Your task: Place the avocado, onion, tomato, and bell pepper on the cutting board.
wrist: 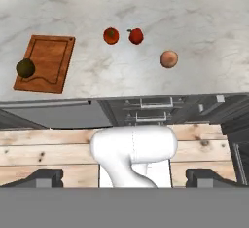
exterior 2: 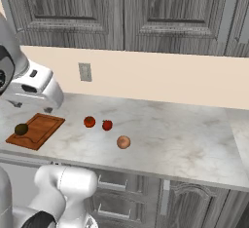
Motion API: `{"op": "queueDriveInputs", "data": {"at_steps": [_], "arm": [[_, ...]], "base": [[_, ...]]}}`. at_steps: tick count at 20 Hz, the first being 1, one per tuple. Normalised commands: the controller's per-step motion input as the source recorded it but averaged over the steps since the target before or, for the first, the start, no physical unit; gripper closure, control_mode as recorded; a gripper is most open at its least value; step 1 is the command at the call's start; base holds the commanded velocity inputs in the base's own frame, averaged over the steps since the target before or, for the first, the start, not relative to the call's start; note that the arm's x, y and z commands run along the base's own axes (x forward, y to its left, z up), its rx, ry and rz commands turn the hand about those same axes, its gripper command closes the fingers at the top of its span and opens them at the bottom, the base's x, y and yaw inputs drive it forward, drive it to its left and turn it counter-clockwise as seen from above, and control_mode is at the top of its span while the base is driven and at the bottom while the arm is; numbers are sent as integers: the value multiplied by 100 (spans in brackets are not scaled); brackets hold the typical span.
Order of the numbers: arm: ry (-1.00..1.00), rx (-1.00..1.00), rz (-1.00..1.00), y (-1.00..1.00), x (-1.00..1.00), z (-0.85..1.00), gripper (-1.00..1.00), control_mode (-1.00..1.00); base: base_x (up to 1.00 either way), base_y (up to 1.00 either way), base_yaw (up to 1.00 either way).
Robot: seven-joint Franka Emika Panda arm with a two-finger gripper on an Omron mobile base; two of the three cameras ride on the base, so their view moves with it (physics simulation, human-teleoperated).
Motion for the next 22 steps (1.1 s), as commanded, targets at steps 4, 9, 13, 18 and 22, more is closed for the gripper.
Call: {"op": "queueDriveInputs", "data": {"at_steps": [4, 9, 13, 18, 22], "arm": [[0, -12, -3, -6, 16, -65, -100, -100], [0, 0, 0, -39, 23, -6, -100, -100], [4, 3, 0, -56, 41, 0, -100, -100], [5, 0, 0, -36, 48, -19, -100, -100], [4, 0, 0, -9, 48, -33, -100, -100]], "base": [[0, 0, 0], [0, 0, 0], [0, 0, 0], [0, 0, 0], [0, 0, 0]]}}
